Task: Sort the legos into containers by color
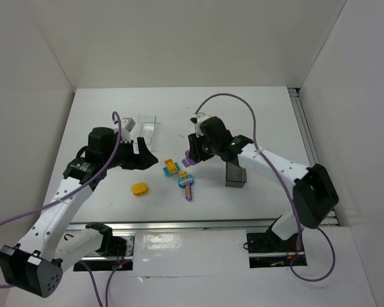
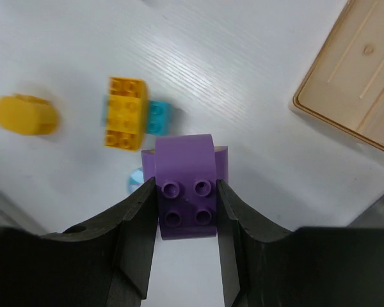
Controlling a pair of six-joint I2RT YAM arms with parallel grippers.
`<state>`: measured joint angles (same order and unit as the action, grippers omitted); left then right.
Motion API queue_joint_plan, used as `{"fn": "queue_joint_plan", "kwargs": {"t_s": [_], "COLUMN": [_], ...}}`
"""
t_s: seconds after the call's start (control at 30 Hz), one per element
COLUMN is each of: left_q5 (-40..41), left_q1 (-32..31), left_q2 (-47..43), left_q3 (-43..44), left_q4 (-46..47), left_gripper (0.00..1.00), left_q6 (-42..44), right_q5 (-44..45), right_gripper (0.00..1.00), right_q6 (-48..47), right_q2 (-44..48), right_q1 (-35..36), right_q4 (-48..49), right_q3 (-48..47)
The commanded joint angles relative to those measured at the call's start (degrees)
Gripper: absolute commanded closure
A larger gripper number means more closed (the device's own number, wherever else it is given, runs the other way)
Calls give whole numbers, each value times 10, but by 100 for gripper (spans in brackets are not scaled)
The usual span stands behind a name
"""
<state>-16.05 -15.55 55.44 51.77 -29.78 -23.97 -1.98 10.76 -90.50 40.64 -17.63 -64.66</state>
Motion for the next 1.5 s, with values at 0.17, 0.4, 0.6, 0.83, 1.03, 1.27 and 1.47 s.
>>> {"fn": "queue_joint_plan", "kwargs": {"t_s": [0.17, 0.4, 0.6, 0.83, 1.03, 1.27, 1.47], "left_q5": [-146, -209, -147, -92, -101, -118, -113], "left_q1": [-2, -2, -67, -130, -135, -135, -152], "left_q2": [-60, -36, -10, 29, 23, 54, 70], "left_q3": [15, 41, 55, 79, 56, 68, 73], "left_q4": [105, 105, 105, 117, 170, 170, 170], "left_gripper": [13, 8, 5, 6, 12, 23, 44], "left_q6": [97, 165, 213, 243, 241, 226, 226], "right_q5": [-270, -360, -406, -409, -434, -457, -463], "right_gripper": [66, 66, 66, 65, 65, 64, 64], "right_q6": [166, 282, 383, 428, 436, 464, 469], "right_q2": [141, 159, 113, 82, 88, 94, 94], "right_q1": [-62, -99, -110, -110, -116, -121, -121], "right_q4": [-23, 42, 153, 192, 215, 257, 269], "right_q3": [-28, -15, -10, -9, 11, 36, 41]}}
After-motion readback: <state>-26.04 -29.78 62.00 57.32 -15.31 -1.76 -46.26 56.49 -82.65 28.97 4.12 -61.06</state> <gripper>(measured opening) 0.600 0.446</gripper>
